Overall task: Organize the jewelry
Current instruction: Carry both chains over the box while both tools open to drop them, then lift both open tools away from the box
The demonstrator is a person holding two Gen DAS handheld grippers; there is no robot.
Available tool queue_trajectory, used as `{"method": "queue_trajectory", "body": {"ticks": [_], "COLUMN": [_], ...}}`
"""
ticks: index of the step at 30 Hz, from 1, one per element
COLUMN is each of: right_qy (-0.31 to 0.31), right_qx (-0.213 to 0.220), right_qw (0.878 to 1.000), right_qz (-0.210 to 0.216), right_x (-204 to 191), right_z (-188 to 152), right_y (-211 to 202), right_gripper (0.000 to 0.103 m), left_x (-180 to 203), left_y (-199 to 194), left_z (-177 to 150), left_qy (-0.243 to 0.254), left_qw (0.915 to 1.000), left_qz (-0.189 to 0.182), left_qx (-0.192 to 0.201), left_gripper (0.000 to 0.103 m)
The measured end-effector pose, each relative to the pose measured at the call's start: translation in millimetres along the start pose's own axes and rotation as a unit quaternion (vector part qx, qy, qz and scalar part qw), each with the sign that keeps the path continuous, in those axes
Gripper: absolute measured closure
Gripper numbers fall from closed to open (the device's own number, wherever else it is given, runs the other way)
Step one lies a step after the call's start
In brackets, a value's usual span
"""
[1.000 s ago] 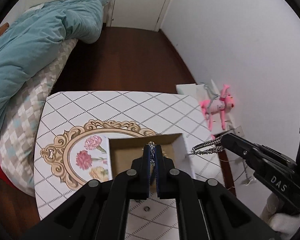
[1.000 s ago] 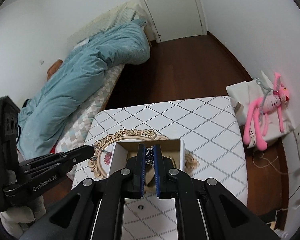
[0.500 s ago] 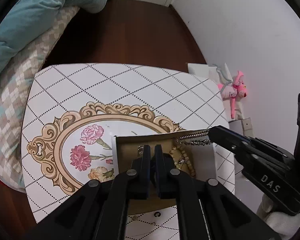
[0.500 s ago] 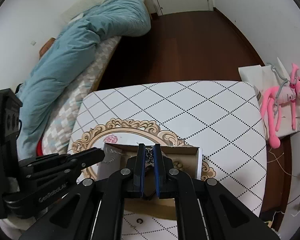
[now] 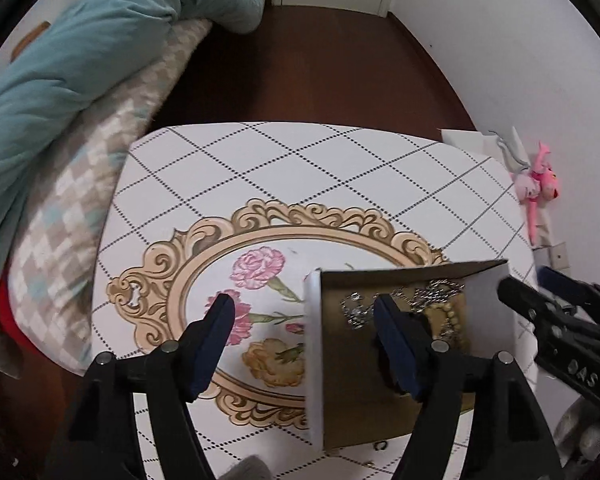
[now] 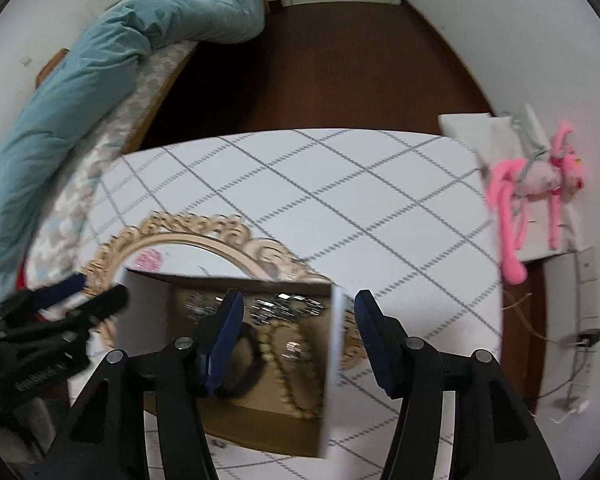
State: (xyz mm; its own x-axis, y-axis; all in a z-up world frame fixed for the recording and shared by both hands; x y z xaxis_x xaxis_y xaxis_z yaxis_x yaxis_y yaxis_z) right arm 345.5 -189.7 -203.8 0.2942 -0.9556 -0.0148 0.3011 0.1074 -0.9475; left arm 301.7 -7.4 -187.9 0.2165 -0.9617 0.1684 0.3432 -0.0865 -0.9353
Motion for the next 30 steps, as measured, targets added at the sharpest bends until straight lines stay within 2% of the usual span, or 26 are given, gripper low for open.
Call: {"method": "queue_trajectory", "body": {"ticks": [1, 2, 3, 4, 7, 12, 18, 30], "right_qy": [-0.001, -0.004, -0.008, -0.01, -0.014, -0.016, -0.004, 0.008], "right_qx": [0.0, 0.001, 0.002, 0.002, 0.002, 0.007, 0.018, 0.088], "right_qw": [1.0, 1.0, 0.999, 0.999, 0.998, 0.997, 0.997, 0.99], "right_qz": [-0.012, -0.024, -0.035, -0.042, -0.061, -0.077, -0.078, -0.11], "right_x": [0.9, 1.1, 0.7, -0.1, -3.9, -9.2, -10.1, -20.4], "right_z": [-5.2, -10.2, -15.1, -19.7, -37.4, -55.1, -65.3, -89.6], "right_y": [-1.0, -1.9, -2.8, -3.6, -5.8, -10.5, -21.4, -85.6], "right_gripper": [0.018, 0.012, 0.007, 0.007, 0.0, 0.0, 0.0, 0.0], "left_x": [-2.0, -2.7, -2.8, -4.1, -6.1, -5.3, -4.5, -5.4], "left_y": [-1.1, -1.8, -2.3, -2.9, -3.4, -6.6, -19.9, -84.8], "left_z": [-4.3, -7.8, -10.3, -14.5, -25.8, -38.7, -47.2, -73.7], "left_qy": [0.002, 0.005, 0.006, 0.008, 0.011, 0.008, 0.008, 0.007], "left_qw": [0.9999, 0.9997, 0.9996, 0.9993, 0.9985, 0.9983, 0.9974, 0.9894], "left_qz": [0.005, 0.009, 0.012, 0.016, 0.028, 0.028, 0.028, 0.026], "left_qx": [0.012, 0.02, 0.025, 0.033, 0.045, 0.051, 0.065, 0.142], "left_gripper": [0.024, 0.018, 0.008, 0.002, 0.0, 0.0, 0.0, 0.0]}}
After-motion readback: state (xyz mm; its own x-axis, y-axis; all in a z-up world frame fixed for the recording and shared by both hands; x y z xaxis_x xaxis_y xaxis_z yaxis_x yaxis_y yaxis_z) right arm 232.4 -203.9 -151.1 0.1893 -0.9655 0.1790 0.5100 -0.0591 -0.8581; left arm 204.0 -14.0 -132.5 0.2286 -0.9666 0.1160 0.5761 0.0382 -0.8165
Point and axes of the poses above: each gripper's, at about its wrist camera, not at the fingertips, and y roughly the way its jaws point, x to its right, z to its top, the point moved 5 cm from there along y, roughly the way its jaws point, and after that the axes turned 14 degrees about -y, right-handed, at the moved point
